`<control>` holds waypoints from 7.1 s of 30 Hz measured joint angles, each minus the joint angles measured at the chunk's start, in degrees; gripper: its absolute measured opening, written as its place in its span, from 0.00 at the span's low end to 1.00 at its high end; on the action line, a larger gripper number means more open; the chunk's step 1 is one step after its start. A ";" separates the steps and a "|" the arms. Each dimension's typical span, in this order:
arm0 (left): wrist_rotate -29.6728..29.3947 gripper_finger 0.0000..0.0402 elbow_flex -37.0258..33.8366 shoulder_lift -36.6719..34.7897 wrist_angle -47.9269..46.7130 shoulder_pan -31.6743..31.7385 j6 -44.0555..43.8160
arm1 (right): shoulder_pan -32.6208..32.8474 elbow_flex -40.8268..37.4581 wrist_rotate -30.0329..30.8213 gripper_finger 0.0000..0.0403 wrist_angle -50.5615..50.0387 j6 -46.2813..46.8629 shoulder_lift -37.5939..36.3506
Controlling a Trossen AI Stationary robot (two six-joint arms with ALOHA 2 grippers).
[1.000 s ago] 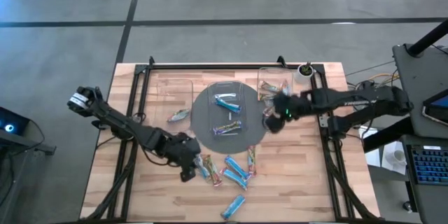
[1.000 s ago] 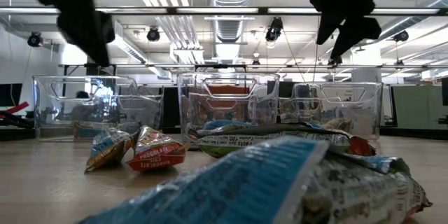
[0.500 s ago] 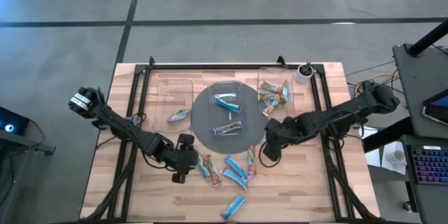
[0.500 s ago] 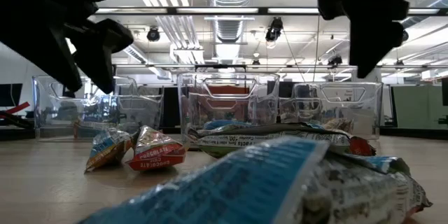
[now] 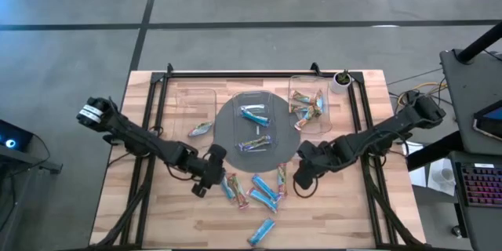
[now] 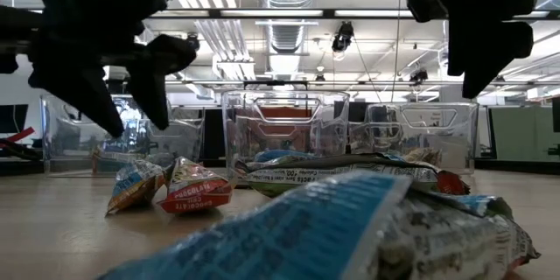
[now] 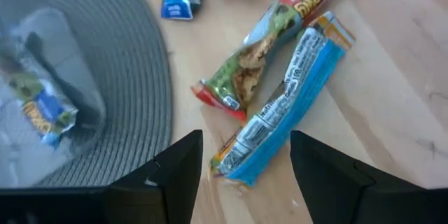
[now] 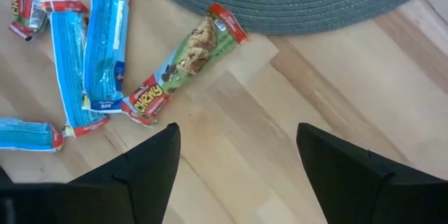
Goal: Pick and place Granola Bars by type
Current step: Put the yellow granola bar into the right transparent bin
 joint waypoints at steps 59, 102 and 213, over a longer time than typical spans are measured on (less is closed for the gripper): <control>27.29 0.12 5.18 3.46 -4.67 2.46 -36.85 | -0.40 -0.26 4.58 0.61 7.34 -4.04 0.01; 30.24 0.10 5.05 -6.19 23.22 16.53 -61.48 | -5.35 9.92 5.48 0.59 28.46 -45.47 0.02; 6.52 0.39 5.12 -13.94 10.31 13.09 -56.32 | -24.36 6.34 15.47 0.16 -7.10 -18.30 -5.94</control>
